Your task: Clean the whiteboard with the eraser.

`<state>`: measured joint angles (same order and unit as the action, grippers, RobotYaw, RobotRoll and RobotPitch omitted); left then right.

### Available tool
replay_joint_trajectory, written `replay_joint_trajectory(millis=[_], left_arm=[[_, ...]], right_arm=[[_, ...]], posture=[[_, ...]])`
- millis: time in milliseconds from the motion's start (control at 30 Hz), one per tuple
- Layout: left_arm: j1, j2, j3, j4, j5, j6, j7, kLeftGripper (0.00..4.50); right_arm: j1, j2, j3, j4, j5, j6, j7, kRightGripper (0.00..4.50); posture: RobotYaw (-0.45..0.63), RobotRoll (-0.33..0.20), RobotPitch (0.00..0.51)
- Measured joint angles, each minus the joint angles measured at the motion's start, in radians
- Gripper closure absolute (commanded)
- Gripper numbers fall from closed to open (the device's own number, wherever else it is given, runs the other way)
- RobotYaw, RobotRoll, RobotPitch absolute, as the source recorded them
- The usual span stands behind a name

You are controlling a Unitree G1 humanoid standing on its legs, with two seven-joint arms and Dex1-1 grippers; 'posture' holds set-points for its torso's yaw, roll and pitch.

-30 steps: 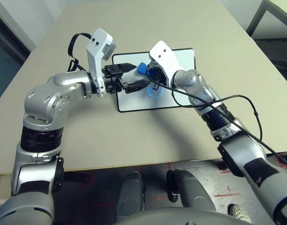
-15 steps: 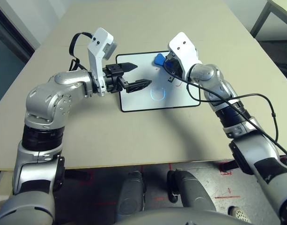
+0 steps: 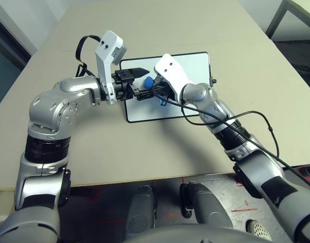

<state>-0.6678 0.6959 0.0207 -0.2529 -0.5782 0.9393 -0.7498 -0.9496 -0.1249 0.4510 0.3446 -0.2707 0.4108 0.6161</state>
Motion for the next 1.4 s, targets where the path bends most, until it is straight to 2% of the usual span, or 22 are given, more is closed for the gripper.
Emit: replay_joint_trajectory(millis=[233,400,767,933,1267,1400], left_arm=[[0.006,-0.003,0.0,0.001,0.002,-0.011,0.0,0.0],[0.005,-0.004,-0.001,0.021,0.006,-0.021,-0.007,0.0],[0.003,-0.006,-0.005,0.029,0.026,-0.035,-0.018,0.0],[0.003,-0.005,-0.005,0.029,0.027,-0.035,-0.024,0.0],[-0.002,-0.008,-0.007,0.034,0.028,-0.035,-0.027,0.0],[-0.002,-0.009,-0.008,0.034,0.028,-0.035,-0.027,0.0]], right_arm=[[-0.115,-0.026,-0.075,0.133,0.0,-0.058,-0.07,3.74],[-0.127,-0.028,-0.085,0.156,-0.001,-0.071,-0.094,3.74],[0.039,-0.03,-0.049,-0.039,-0.013,-0.015,-0.055,3.75],[0.059,-0.037,-0.042,-0.066,-0.019,0.006,-0.044,3.75],[-0.082,-0.066,-0.109,0.101,-0.016,-0.033,-0.103,3.75],[-0.098,-0.074,-0.125,0.123,-0.016,-0.045,-0.123,3.75]], posture=[[-0.01,0.0,0.137],[-0.01,0.0,0.133],[-0.01,0.0,0.133],[-0.01,0.0,0.136],[-0.02,0.0,0.136],[-0.02,0.0,0.136]])
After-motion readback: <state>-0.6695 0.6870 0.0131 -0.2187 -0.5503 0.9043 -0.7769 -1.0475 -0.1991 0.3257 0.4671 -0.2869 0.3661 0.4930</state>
